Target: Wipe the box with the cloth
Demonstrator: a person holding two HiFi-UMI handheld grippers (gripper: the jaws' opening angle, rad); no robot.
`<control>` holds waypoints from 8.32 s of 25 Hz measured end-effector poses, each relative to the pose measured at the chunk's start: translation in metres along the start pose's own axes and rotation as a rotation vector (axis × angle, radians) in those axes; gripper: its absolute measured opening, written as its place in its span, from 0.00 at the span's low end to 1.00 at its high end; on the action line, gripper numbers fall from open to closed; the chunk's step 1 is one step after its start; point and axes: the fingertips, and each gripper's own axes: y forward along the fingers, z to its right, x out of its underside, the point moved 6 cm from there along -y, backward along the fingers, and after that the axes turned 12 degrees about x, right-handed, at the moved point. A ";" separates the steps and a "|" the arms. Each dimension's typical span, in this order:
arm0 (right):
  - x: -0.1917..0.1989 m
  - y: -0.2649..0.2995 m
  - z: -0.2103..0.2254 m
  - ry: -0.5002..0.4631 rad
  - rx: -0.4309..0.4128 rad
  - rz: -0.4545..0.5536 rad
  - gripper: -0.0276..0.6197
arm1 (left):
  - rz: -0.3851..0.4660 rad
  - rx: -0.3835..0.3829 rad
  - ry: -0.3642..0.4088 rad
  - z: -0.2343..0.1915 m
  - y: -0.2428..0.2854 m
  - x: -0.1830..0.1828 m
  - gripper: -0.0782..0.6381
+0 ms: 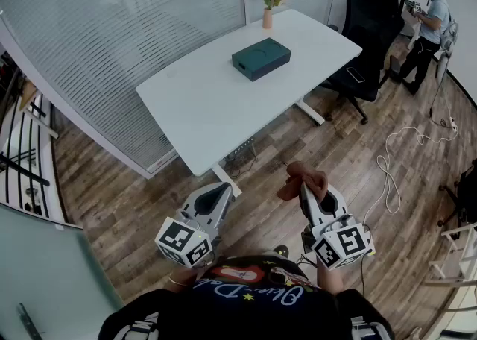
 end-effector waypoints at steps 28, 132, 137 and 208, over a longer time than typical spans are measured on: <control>-0.007 -0.056 0.140 0.021 0.071 0.029 0.11 | -0.079 0.163 0.010 0.077 0.171 0.016 0.12; 0.069 0.705 0.036 -0.779 -1.037 -0.372 0.11 | 0.246 -0.925 -0.130 -0.371 0.277 -0.048 0.12; 0.067 0.711 0.047 -0.738 -1.005 -0.373 0.11 | 0.239 -0.899 -0.141 -0.372 0.289 -0.048 0.12; -0.018 0.658 0.053 -0.752 -0.996 -0.022 0.11 | 0.236 -0.874 -0.109 -0.357 0.313 -0.059 0.12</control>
